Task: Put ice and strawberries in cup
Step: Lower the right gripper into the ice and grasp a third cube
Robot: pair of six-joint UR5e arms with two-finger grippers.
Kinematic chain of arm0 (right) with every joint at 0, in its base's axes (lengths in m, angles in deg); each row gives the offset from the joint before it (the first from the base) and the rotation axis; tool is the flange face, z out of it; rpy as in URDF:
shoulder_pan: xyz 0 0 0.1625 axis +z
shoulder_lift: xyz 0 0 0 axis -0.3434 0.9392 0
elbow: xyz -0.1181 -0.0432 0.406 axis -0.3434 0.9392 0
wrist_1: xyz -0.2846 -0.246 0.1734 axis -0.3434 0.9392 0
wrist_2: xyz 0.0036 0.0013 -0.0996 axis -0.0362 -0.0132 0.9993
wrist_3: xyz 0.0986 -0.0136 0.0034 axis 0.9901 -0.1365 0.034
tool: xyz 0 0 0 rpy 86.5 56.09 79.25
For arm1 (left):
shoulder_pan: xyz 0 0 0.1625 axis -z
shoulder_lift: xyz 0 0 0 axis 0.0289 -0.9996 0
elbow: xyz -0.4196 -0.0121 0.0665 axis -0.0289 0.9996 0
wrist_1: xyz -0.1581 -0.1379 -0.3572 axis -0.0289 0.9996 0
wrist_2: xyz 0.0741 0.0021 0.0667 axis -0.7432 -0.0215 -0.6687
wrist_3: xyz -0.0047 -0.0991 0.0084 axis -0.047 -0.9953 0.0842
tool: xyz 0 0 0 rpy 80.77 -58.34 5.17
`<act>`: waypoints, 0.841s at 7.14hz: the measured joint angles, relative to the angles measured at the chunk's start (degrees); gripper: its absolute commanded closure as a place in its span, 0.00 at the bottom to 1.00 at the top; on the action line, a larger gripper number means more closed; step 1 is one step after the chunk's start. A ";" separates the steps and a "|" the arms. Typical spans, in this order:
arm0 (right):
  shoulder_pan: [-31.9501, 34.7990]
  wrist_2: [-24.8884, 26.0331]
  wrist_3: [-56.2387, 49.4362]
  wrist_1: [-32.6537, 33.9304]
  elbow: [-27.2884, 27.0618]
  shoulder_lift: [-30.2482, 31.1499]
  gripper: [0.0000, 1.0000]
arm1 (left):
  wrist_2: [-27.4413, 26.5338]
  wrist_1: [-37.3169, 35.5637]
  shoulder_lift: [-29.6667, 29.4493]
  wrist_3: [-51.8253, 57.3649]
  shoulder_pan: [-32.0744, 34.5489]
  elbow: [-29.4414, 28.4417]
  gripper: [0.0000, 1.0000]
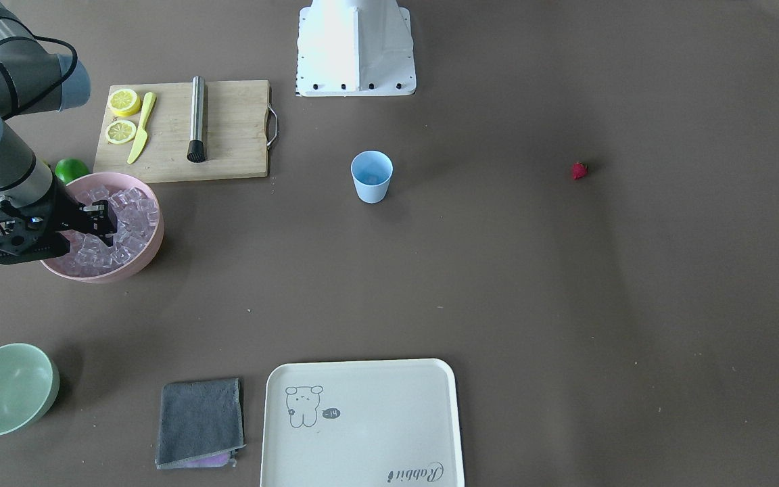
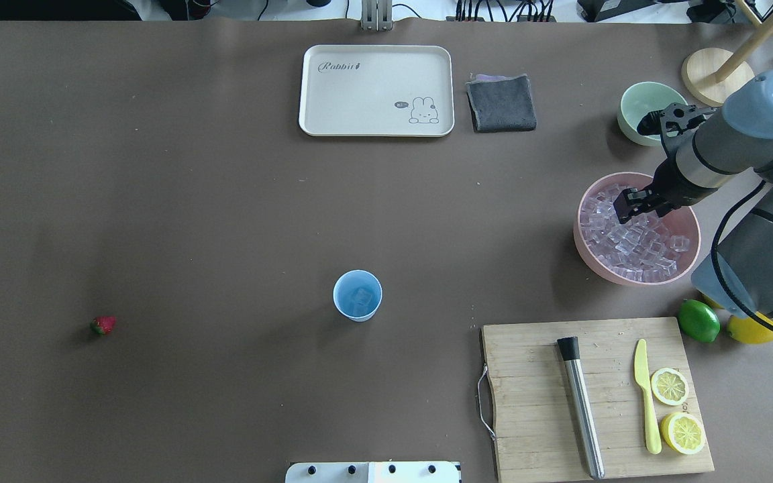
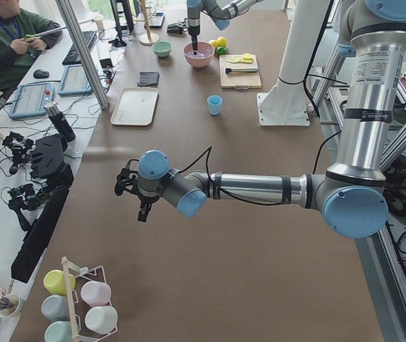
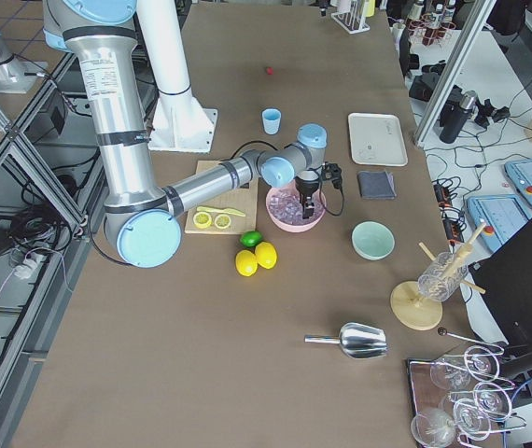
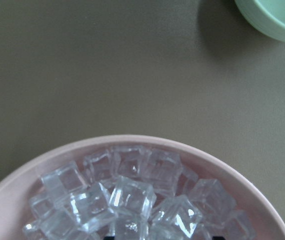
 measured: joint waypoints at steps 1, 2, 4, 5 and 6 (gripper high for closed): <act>-0.19 0.26 0.06 0.00 0.09 0.10 0.46 | 0.00 0.00 -0.08 0.00 -0.02 0.00 0.02; -0.33 0.37 0.10 -0.01 0.22 0.20 0.79 | 0.00 0.00 -0.19 0.02 -0.06 0.00 0.02; -0.41 0.41 0.04 0.00 0.30 0.16 1.00 | 0.00 0.00 -0.30 0.06 -0.08 0.00 0.02; -0.43 0.36 -0.02 0.02 0.27 -0.04 1.00 | 0.00 0.00 -0.38 0.05 -0.09 0.00 0.02; -0.43 0.32 -0.05 0.04 0.17 -0.18 1.00 | 0.00 0.00 -0.45 0.05 -0.09 0.00 0.02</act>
